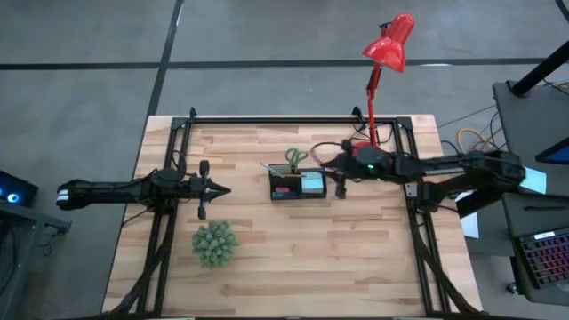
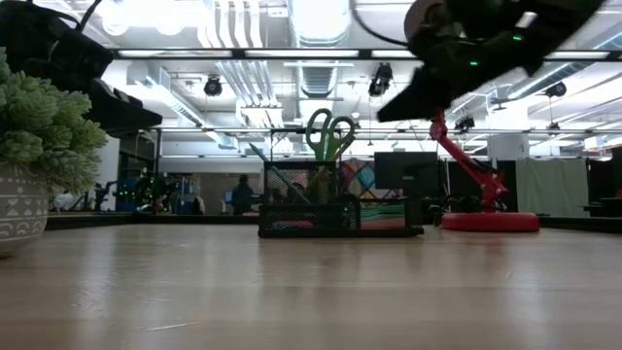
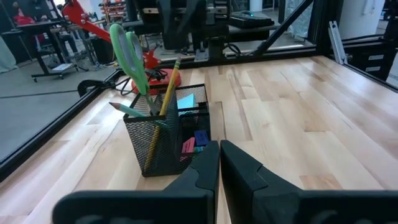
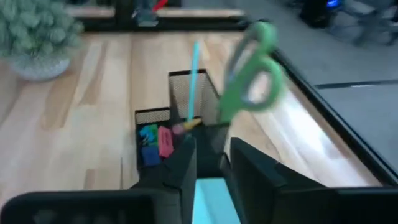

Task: Pick and place office supplies into organizer
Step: Return to Home Position

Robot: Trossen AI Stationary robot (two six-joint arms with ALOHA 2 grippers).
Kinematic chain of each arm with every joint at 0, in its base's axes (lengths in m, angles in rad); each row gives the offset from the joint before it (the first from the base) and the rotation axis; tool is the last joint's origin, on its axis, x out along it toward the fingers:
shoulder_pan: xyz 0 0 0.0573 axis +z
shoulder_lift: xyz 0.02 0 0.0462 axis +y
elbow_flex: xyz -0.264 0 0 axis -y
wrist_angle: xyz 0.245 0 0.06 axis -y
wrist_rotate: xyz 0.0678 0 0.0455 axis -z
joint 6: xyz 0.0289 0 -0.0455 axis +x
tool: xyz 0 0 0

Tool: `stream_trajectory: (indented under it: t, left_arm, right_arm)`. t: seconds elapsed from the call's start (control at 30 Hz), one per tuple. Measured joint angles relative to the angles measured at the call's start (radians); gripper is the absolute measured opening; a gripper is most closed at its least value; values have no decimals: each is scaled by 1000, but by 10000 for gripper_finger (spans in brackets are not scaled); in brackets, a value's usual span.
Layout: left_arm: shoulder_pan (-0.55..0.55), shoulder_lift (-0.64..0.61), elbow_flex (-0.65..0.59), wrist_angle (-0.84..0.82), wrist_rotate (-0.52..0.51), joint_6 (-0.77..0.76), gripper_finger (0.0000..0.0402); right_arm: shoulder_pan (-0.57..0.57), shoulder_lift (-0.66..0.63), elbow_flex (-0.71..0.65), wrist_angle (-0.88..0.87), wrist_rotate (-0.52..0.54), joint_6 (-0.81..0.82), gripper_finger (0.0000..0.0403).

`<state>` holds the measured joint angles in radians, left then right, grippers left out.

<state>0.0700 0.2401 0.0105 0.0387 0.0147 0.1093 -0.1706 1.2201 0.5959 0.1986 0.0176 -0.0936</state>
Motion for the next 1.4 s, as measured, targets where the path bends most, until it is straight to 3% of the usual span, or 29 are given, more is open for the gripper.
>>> stream_trajectory:
  t: [0.2, 0.43, 0.67, 0.87, 1.03, 1.23, 1.4]
  left_arm:
    - [0, 0, 0, 10, 0, 1, 0]
    - [0, 0, 0, 9, 0, 1, 0]
    - [0, -1, 0, 8, -2, 1, 0]
    - [0, -1, 0, 8, -16, 2, 0]
    - [0, -1, 0, 9, -17, 2, 0]
    - [0, -3, 0, 35, -16, 1, 0]
    - [0, -12, -2, 67, -16, -41, 0]
  right_arm:
    - [9, -252, -197, 42, 37, 109, 52]
    - [43, -516, -346, 37, 37, 107, 12]
    - [71, -724, -458, 4, -47, 156, 9]
    - [132, -849, -476, -49, -37, 166, 8]
    - [236, -939, -500, -152, 127, 196, 8]
    - [371, -1051, -538, -146, 286, 131, 8]
    - [407, -1156, -574, -161, 366, 92, 8]
